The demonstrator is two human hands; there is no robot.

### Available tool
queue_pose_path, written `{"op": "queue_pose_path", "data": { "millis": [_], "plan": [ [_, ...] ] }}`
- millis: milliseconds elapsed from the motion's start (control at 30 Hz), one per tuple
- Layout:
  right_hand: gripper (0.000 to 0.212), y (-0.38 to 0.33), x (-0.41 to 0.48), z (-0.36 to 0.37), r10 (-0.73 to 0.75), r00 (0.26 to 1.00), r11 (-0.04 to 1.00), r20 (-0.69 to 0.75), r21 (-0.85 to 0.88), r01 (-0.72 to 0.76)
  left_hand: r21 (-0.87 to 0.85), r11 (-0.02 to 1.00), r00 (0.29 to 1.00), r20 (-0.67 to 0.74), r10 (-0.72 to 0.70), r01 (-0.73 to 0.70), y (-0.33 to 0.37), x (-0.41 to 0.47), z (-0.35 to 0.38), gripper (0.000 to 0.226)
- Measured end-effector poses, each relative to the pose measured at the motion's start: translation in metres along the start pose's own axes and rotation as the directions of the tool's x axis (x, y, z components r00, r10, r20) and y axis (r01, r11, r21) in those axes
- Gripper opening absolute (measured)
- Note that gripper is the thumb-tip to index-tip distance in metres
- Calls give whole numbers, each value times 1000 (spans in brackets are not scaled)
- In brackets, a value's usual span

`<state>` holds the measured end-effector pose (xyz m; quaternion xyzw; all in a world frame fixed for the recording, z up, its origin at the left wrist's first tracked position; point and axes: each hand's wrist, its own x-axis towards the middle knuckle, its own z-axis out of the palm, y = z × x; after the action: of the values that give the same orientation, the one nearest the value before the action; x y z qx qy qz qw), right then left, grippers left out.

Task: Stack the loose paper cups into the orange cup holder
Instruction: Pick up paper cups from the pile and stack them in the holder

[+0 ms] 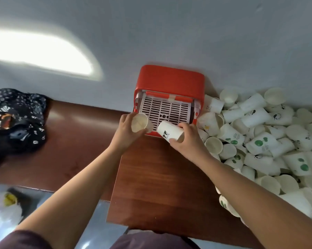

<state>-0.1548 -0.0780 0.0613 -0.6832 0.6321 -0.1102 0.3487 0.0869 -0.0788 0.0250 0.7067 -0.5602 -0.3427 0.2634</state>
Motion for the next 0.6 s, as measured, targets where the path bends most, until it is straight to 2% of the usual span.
{"op": "queue_pose_path", "data": {
  "millis": [133,300,367,467,600],
  "plan": [
    [71,-1,21,-3,12,991,998,-133,62,-4,40,999,999,37,24,-26,5,22,7,84],
    [71,5,35,5,47,989,997,-143,64,-38,105,994,998,53,19,-25,3,45,21,88],
    [73,7,38,9,56,986,997,-157,53,-49,164,985,995,89,41,-55,-4,55,27,92],
    [73,9,44,15,32,975,999,-218,33,-26,269,960,985,168,29,-74,-14,66,36,84],
    [77,7,52,25,9,976,999,-219,34,-2,251,963,978,206,44,-97,-20,73,45,86]
  ]
}}
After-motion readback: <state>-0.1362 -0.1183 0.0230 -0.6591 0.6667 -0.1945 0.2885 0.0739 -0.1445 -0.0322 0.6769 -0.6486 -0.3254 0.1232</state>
